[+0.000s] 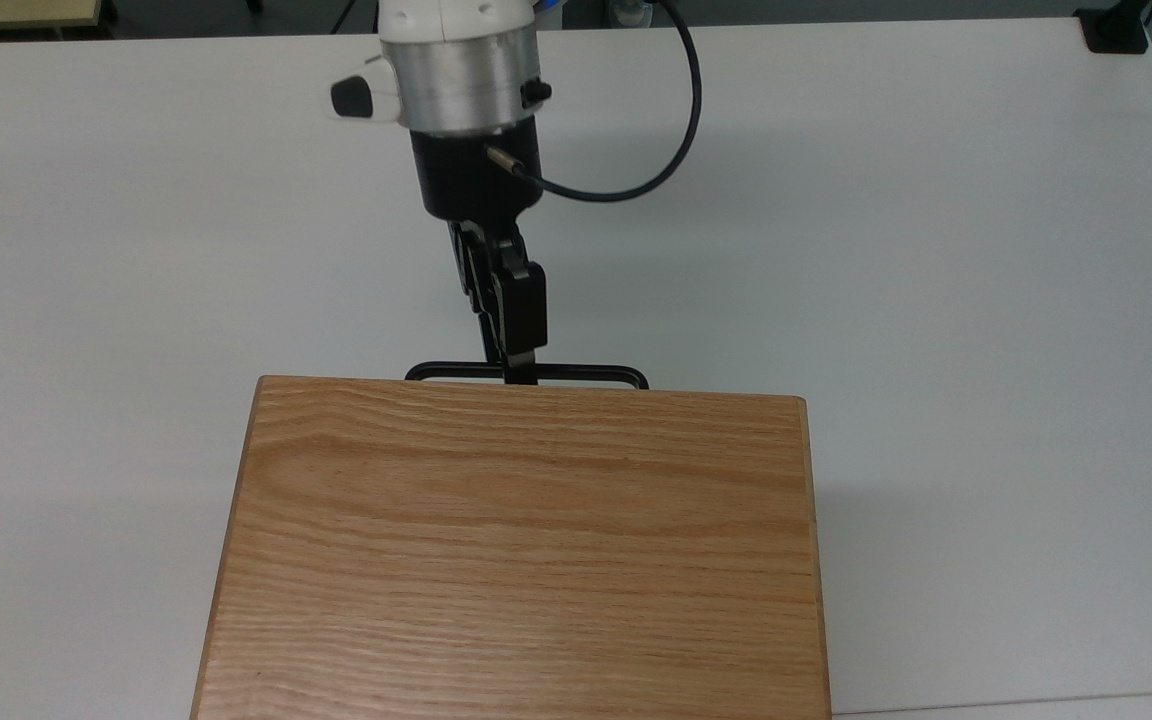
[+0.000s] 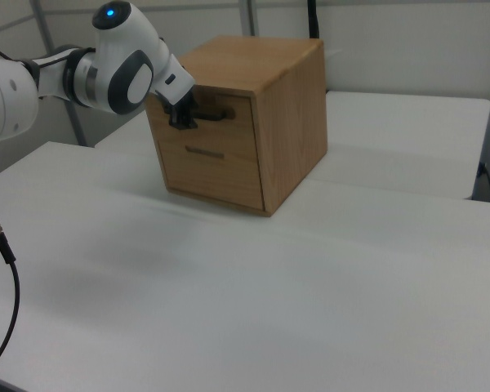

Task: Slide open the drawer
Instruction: 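Pull the grasped handle straight out away from the cabinet body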

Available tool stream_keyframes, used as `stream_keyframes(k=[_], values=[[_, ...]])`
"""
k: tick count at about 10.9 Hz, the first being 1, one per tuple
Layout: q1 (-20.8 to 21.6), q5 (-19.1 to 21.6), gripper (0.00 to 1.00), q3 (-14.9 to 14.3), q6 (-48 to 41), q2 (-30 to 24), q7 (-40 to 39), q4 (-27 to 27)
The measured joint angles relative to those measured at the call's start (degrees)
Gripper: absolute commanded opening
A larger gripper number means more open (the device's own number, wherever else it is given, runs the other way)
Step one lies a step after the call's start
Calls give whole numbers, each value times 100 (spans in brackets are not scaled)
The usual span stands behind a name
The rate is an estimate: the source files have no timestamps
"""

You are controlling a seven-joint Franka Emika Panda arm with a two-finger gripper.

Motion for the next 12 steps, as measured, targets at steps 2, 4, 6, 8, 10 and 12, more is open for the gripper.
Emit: stream_keyframes(k=[2, 4, 6, 8, 10, 12], values=[[0, 0, 22, 15, 0, 93, 4, 22], [-2, 0, 14, 19, 40, 122, 6, 62], [-18, 6, 13, 26, 20, 82, 84, 53], [-44, 6, 12, 62, -157, -11, 72, -4], [-53, 5, 12, 62, -754, -273, -35, -132], [-53, 5, 12, 64, -1226, -627, -174, -428]])
